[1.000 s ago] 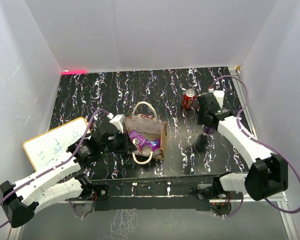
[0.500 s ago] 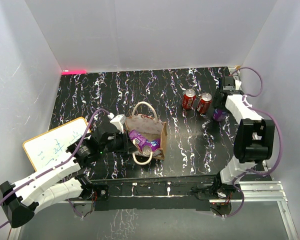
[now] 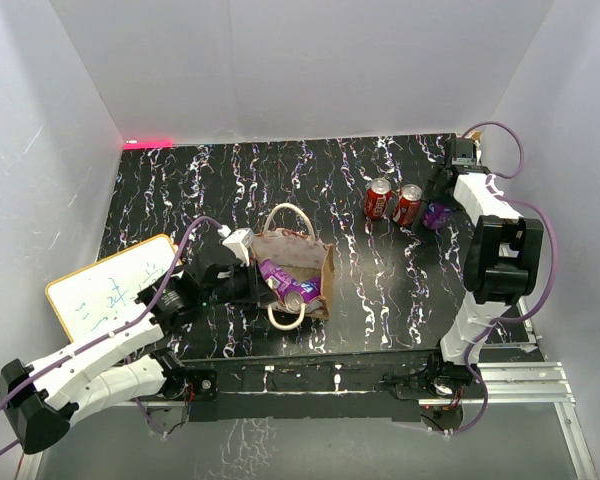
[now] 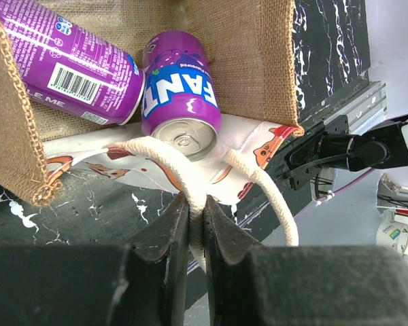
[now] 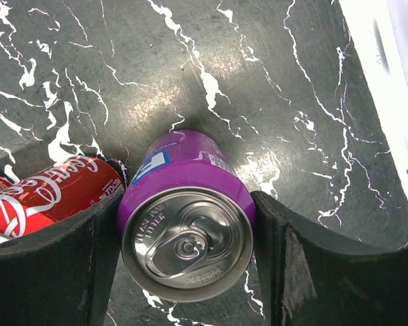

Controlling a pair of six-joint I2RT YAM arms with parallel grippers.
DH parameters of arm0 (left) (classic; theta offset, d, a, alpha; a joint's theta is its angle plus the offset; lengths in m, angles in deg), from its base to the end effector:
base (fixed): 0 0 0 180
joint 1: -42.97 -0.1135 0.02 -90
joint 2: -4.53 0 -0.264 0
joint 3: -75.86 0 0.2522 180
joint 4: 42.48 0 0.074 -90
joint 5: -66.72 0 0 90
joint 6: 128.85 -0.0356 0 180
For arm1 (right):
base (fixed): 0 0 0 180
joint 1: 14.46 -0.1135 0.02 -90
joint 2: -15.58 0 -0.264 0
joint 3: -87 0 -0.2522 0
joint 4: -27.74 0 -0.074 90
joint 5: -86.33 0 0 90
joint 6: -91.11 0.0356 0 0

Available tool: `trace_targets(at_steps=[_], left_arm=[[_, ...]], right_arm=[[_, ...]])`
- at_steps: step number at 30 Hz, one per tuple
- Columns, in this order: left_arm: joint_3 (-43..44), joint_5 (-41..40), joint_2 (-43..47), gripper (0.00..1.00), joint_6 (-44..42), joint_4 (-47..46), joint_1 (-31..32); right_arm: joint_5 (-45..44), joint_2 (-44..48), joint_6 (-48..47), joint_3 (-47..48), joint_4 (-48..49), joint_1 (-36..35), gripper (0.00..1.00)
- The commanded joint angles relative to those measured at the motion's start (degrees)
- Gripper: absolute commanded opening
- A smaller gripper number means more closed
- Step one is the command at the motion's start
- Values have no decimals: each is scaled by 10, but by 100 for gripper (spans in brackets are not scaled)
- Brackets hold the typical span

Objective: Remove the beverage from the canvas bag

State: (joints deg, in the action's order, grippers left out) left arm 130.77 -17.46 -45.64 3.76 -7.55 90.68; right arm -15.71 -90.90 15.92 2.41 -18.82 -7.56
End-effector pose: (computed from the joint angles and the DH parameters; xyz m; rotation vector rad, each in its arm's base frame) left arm 0.1298 -0.1480 0.2821 0.1677 2.2704 -1.0096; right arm 0.3969 -0.0555 0.2263 0.5583 2.4958 -0.2178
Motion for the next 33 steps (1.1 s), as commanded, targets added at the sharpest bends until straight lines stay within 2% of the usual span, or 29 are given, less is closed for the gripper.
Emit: trace_targets(at_steps=[1,4,6,10,13,16,19,23,29,33], left_arm=[[13,8,-3,10,-2,-5,-2],[13,11,-5,10,1,-3,-2],[14,13,-5,8,3,1,-2],[19,12,3,2,7,25,-2],[15,7,18,0,18,54,-2],[-7,5,53,0,40,66,-2],[-34,6,77,0,59,63,-2],[-45,5,78,0,70,67,-2],[-44,-12,79,0,64,106,-2],[-32,-17,72,0,56,141,-2]], right_arm=[[13,8,-8,18,14,3,77],[11,17,-11,21,13,4,94],[23,28,-13,17,12,5,100],[21,60,-11,3,-2,5,99],[27,125,-11,-23,-7,4,99],[103,198,-14,-66,22,-1,100],[222,282,-15,-111,72,-32,100],[320,346,-44,-125,95,-166,100],[355,412,-80,-149,94,-370,100],[342,432,-107,-185,101,-466,99]])
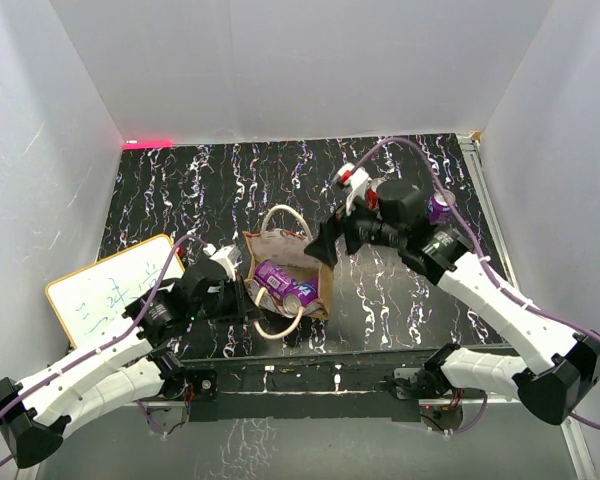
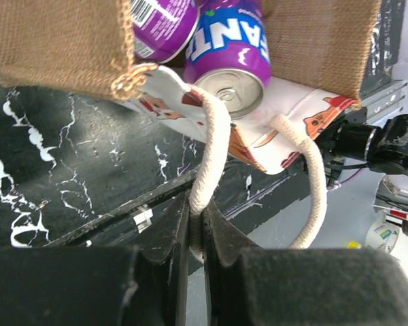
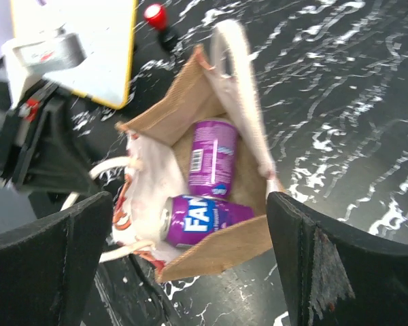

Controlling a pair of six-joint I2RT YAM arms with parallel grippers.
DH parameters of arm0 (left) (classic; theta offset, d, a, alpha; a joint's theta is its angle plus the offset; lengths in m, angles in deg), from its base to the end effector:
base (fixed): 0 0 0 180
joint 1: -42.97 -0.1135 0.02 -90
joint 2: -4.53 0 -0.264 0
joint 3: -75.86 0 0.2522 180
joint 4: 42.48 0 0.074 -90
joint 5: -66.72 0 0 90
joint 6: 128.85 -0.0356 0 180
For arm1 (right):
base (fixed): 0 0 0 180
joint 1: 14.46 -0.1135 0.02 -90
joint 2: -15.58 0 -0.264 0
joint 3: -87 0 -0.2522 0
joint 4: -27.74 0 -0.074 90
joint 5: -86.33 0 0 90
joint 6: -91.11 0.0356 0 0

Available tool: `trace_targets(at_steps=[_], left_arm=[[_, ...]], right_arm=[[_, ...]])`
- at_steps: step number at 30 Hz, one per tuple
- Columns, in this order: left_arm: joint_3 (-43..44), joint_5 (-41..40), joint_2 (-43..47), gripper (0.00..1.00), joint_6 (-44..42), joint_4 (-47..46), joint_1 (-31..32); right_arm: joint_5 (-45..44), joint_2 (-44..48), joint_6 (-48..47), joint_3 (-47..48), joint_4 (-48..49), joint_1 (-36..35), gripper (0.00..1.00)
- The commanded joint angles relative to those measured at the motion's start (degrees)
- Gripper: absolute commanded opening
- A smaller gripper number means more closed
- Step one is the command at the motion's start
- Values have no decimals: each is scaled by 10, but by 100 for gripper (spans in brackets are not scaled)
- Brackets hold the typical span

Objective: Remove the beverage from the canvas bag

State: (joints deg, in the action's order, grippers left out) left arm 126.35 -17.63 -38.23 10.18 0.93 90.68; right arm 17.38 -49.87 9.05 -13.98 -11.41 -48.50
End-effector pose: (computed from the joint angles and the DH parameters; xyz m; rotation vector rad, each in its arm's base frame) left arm 0.1084 -0.1244 0.2628 0.0330 2.3952 -0.9968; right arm 0.2018 0.1518 0.3665 -0.7041 1.9636 0.8269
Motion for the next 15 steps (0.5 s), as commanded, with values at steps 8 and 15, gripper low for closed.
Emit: trace_targets(at_steps=[8,15], left_arm=[[14,-4,-20,0,-29,62,-2],[13,12,-46,0,-36,58,-2]], right_arm=[[-17,-6,-114,-58,33,-179,89],[-72,-100,-192,-5,-7,-226,88]])
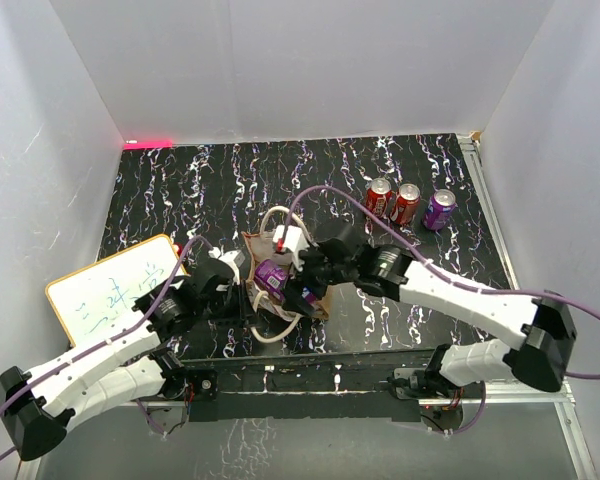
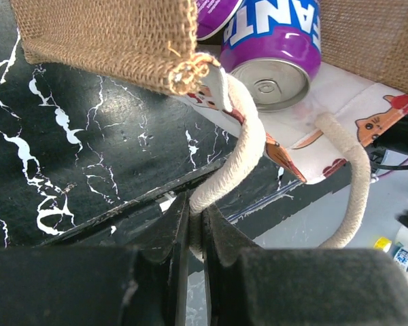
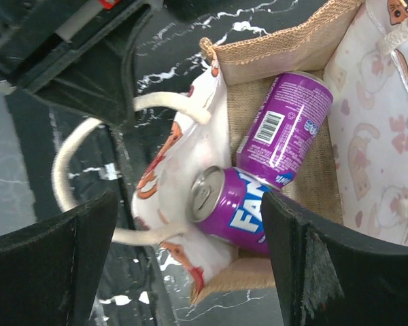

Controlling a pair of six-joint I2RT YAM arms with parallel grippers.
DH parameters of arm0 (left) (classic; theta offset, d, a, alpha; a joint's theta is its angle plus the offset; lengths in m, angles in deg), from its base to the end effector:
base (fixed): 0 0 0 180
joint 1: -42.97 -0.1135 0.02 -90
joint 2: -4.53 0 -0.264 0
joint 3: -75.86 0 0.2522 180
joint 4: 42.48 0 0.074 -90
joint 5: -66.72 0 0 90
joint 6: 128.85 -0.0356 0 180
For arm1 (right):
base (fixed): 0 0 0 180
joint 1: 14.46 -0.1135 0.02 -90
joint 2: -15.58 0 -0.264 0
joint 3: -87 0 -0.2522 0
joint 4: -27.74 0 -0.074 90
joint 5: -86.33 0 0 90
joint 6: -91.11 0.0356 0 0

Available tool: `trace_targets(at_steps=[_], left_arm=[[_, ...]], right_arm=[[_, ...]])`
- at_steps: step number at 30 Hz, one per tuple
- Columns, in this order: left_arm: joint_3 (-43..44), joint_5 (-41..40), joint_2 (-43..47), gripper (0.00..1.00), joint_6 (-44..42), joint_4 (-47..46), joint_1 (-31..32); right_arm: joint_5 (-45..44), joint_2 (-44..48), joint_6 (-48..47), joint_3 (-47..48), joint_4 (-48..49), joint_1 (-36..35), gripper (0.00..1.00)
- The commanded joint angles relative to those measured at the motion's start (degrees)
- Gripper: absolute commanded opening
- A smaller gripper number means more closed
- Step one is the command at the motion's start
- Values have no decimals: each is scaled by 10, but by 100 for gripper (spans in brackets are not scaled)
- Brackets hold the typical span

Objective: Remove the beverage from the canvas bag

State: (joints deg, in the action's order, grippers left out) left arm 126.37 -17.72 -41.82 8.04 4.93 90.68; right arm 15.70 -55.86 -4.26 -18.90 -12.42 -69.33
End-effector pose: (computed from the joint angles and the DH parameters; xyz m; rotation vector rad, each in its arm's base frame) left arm 0.1112 -0.1274 0.2478 0.0708 2.5140 -0.8815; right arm 0.1476 0.2303 0.3100 -1.3269 1.8999 0.8347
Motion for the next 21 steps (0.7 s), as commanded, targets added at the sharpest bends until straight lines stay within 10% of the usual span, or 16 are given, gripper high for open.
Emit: trace_targets(at_steps=[1,11,21], left_arm=[[15,14,-12,0,-15,23,-2],[17,30,-6,0,-15,54,-2],[21,26,-12,0,-22,49,-2]], right_arm=[[-82,-53,-62,46,5,-22,87],[-217,-169,15,79,31,-33,58],[-321,-172,156,11,156,-55,79]])
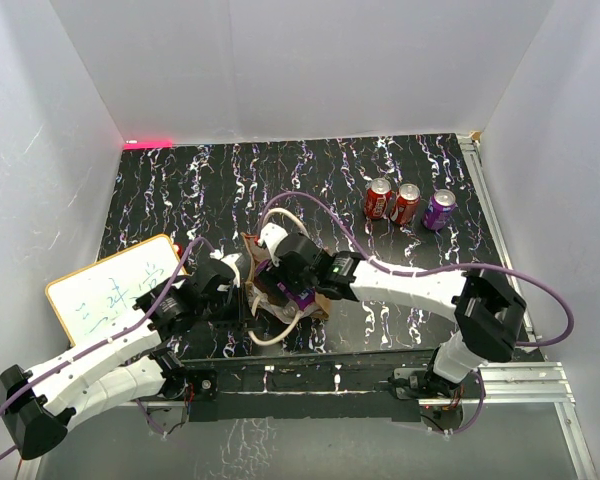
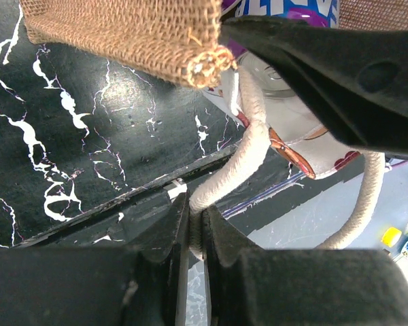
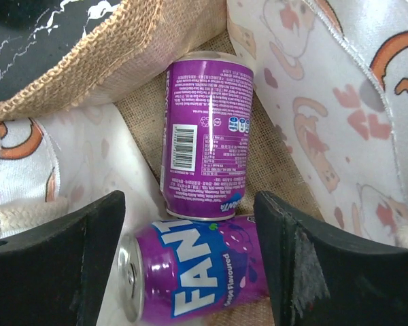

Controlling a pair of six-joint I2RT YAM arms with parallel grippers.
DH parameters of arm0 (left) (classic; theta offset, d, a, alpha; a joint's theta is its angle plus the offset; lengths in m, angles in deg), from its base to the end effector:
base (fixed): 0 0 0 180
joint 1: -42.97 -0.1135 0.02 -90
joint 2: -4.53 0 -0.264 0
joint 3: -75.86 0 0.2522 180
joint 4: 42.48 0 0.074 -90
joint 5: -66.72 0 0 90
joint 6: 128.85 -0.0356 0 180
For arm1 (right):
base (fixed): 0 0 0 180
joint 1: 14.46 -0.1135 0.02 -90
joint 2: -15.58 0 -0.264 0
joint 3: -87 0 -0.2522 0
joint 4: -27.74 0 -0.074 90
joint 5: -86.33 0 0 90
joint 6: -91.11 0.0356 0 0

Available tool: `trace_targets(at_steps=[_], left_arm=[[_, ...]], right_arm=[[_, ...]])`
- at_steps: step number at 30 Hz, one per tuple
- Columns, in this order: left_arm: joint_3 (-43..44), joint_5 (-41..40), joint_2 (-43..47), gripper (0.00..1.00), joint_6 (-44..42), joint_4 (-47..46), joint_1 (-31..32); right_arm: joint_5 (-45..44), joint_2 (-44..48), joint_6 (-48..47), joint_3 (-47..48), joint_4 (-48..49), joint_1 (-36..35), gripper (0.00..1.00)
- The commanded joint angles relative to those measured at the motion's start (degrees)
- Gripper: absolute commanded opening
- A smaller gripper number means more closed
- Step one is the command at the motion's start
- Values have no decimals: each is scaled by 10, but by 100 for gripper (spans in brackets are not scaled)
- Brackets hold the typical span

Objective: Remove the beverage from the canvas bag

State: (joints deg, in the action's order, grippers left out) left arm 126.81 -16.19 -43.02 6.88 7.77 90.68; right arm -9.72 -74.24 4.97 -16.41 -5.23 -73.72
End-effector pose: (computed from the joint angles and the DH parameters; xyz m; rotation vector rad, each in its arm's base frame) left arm 0.1100 -0.1275 0.2435 0.1078 2.5796 -0.8526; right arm 0.1772 0.2907 0.2408 -1.0741 2.1559 0.3982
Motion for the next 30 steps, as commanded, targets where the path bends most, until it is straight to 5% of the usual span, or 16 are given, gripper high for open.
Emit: trace_targets(at_steps=[1,18,30], left_arm=[[17,10,2,0,-10,20,-2],[24,3,16,0,-8,15,-2],[25,-12,26,0,-6,22,-2]], right_arm=[[-66,7,66,-15,96,-11,81],[-114,-151,62,34,82,-24,86],[-100,-56,52,33,106,-24,37]])
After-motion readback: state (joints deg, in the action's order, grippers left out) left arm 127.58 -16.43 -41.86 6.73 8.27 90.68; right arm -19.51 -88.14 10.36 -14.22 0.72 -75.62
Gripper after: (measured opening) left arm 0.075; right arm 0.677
